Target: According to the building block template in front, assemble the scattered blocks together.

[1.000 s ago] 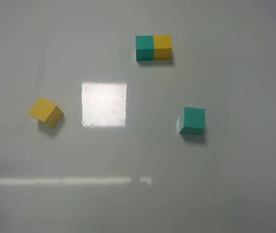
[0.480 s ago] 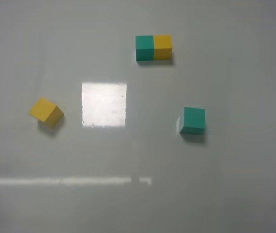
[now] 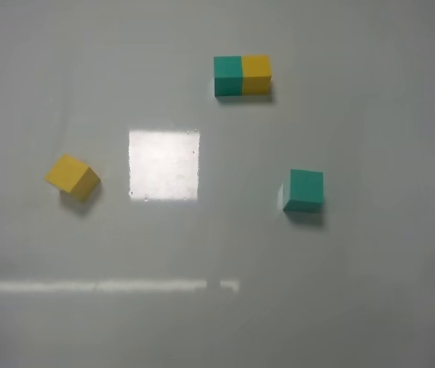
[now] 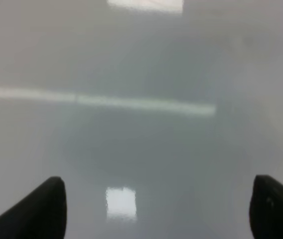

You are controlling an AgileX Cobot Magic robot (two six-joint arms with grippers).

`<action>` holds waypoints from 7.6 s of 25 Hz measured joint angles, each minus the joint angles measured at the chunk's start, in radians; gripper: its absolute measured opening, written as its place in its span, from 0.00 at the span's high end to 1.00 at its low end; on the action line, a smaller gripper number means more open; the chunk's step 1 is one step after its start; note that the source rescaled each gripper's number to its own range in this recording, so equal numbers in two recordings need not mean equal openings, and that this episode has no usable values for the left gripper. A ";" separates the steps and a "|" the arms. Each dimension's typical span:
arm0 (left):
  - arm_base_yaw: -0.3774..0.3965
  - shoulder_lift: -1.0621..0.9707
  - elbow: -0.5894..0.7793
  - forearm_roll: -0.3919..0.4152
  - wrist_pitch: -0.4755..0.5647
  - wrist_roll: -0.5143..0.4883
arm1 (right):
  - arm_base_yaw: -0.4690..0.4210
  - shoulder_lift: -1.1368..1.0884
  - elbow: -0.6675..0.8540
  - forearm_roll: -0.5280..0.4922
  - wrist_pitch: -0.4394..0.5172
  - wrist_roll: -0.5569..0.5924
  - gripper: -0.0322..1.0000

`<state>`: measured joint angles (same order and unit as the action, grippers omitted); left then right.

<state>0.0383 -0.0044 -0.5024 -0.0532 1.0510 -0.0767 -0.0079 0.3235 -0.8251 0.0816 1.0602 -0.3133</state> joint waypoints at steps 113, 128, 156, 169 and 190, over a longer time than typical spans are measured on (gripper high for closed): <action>0.000 0.000 0.000 0.000 0.000 0.001 | 1.031 1.232 -0.982 -0.379 0.140 -0.306 0.97; 0.000 0.000 0.000 0.000 0.000 0.001 | 0.658 0.862 -0.506 -0.354 0.064 -0.465 0.97; 0.000 0.000 0.000 -0.004 0.000 0.001 | 0.654 1.024 -0.395 -0.396 -0.212 -0.446 0.97; 0.000 0.000 0.000 -0.006 0.000 0.002 | 0.654 1.044 -0.393 -0.281 -0.250 -0.367 0.97; 0.000 0.000 0.000 -0.006 0.000 0.002 | 0.654 1.045 -0.388 -0.173 -0.281 -0.298 0.36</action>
<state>0.0383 -0.0044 -0.5024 -0.0592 1.0510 -0.0743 0.6462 1.3687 -1.2132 -0.0910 0.7788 -0.6115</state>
